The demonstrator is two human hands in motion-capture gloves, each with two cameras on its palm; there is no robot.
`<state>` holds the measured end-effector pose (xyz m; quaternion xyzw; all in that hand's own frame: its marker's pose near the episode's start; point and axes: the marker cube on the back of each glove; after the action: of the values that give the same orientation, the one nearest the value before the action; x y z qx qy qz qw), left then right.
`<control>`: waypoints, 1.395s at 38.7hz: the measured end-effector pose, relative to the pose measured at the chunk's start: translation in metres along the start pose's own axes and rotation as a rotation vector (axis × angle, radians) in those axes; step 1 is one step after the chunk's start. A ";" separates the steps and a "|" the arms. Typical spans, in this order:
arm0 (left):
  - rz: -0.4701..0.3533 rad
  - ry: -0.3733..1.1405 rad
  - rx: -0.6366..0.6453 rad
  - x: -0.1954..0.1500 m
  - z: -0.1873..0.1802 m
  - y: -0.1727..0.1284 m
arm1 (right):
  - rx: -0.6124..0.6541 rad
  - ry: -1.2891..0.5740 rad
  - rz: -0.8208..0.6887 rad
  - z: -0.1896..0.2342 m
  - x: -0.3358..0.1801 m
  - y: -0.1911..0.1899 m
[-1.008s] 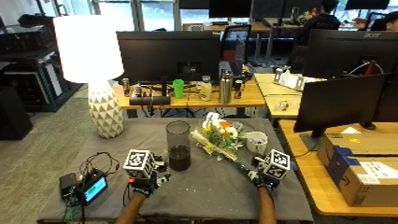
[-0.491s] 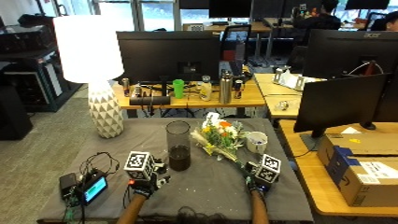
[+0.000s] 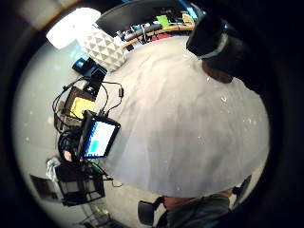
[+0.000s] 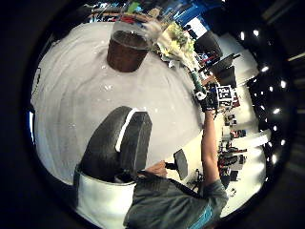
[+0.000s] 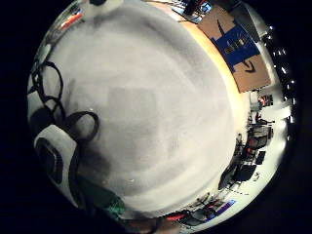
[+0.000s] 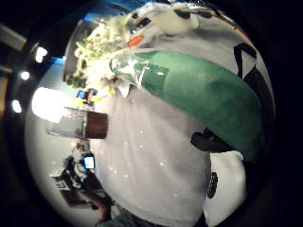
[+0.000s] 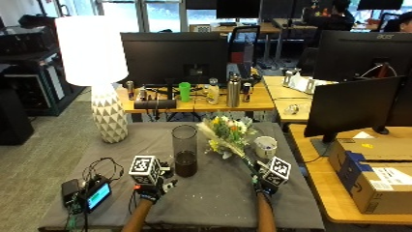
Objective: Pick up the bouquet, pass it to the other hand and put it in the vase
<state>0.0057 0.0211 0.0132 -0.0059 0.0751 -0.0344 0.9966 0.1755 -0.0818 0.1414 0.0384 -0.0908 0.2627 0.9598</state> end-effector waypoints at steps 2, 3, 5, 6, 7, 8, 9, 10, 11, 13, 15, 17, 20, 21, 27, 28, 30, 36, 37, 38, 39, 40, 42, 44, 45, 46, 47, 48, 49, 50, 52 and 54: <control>0.020 0.025 0.013 0.009 -0.011 -0.005 | 0.033 -0.100 -0.007 -0.017 -0.009 0.000; 0.032 0.037 0.022 0.014 -0.017 -0.009 | 0.054 -0.158 -0.013 -0.027 -0.015 0.001; 0.056 0.060 0.042 0.024 -0.030 -0.016 | 0.092 -0.267 -0.024 -0.049 -0.027 0.005; 0.066 0.071 0.051 0.029 -0.036 -0.019 | 0.108 -0.312 -0.031 -0.059 -0.033 0.007; 0.076 0.082 0.060 0.034 -0.041 -0.023 | 0.123 -0.353 -0.038 -0.068 -0.038 0.008; 0.087 0.096 0.070 0.039 -0.047 -0.027 | 0.137 -0.393 -0.048 -0.078 -0.043 0.010; 0.100 0.113 0.081 0.045 -0.053 -0.031 | 0.149 -0.434 -0.060 -0.087 -0.048 0.012; 0.114 0.139 0.093 0.053 -0.062 -0.036 | 0.158 -0.482 -0.075 -0.097 -0.055 0.015; 0.130 0.175 0.105 0.063 -0.072 -0.041 | 0.165 -0.537 -0.096 -0.108 -0.063 0.017; 0.160 0.278 0.127 0.087 -0.093 -0.053 | 0.175 -0.655 -0.147 -0.129 -0.082 0.023; 0.175 0.396 0.140 0.109 -0.109 -0.066 | 0.180 -0.752 -0.197 -0.143 -0.100 0.027; 0.180 0.516 0.144 0.127 -0.120 -0.080 | 0.173 -0.831 -0.244 -0.149 -0.117 0.030; 0.197 0.697 0.135 0.152 -0.133 -0.103 | 0.143 -0.944 -0.313 -0.156 -0.144 0.038; 0.203 0.748 0.127 0.160 -0.136 -0.108 | 0.132 -0.975 -0.335 -0.158 -0.153 0.042; 0.278 0.925 0.109 0.197 -0.155 -0.129 | 0.063 -1.117 -0.448 -0.169 -0.196 0.066; 0.302 0.939 0.115 0.201 -0.155 -0.131 | 0.054 -1.128 -0.468 -0.169 -0.201 0.067; 0.374 0.976 0.138 0.210 -0.158 -0.137 | 0.033 -1.146 -0.508 -0.170 -0.212 0.071; 0.514 1.095 0.207 0.225 -0.170 -0.145 | -0.018 -1.239 -0.647 -0.173 -0.244 0.082; 0.505 1.109 0.203 0.225 -0.172 -0.144 | -0.022 -1.248 -0.661 -0.172 -0.247 0.083; 0.480 1.128 0.188 0.225 -0.173 -0.143 | -0.027 -1.251 -0.666 -0.171 -0.249 0.084; 0.441 1.149 0.167 0.223 -0.174 -0.141 | -0.034 -1.248 -0.663 -0.169 -0.251 0.085; 0.406 1.168 0.151 0.221 -0.175 -0.140 | -0.042 -1.241 -0.656 -0.167 -0.253 0.086; 0.382 1.194 0.150 0.217 -0.177 -0.141 | -0.054 -1.229 -0.645 -0.163 -0.257 0.086; 0.389 1.202 0.156 0.214 -0.178 -0.144 | -0.064 -1.224 -0.640 -0.163 -0.259 0.087; 0.389 1.202 0.149 0.213 -0.180 -0.145 | -0.070 -1.218 -0.636 -0.163 -0.260 0.087; 0.390 1.200 0.139 0.212 -0.181 -0.146 | -0.074 -1.207 -0.633 -0.164 -0.260 0.088; 0.398 1.195 0.132 0.210 -0.180 -0.149 | -0.076 -1.193 -0.631 -0.165 -0.260 0.088; 0.413 1.189 0.132 0.208 -0.178 -0.153 | -0.076 -1.177 -0.634 -0.166 -0.261 0.087; 0.432 1.182 0.137 0.205 -0.174 -0.159 | -0.074 -1.162 -0.642 -0.167 -0.261 0.087; 0.449 1.177 0.143 0.202 -0.171 -0.164 | -0.072 -1.147 -0.652 -0.167 -0.261 0.086; 0.486 1.186 0.150 0.199 -0.166 -0.172 | -0.069 -1.117 -0.674 -0.168 -0.262 0.085; 0.534 1.220 0.151 0.199 -0.166 -0.177 | -0.081 -1.089 -0.687 -0.168 -0.262 0.083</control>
<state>0.1652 -0.1703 -0.1773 0.1031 0.6213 0.2108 0.7476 -0.0623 -0.1200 -0.0720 0.1566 -0.5573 -0.1205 0.8065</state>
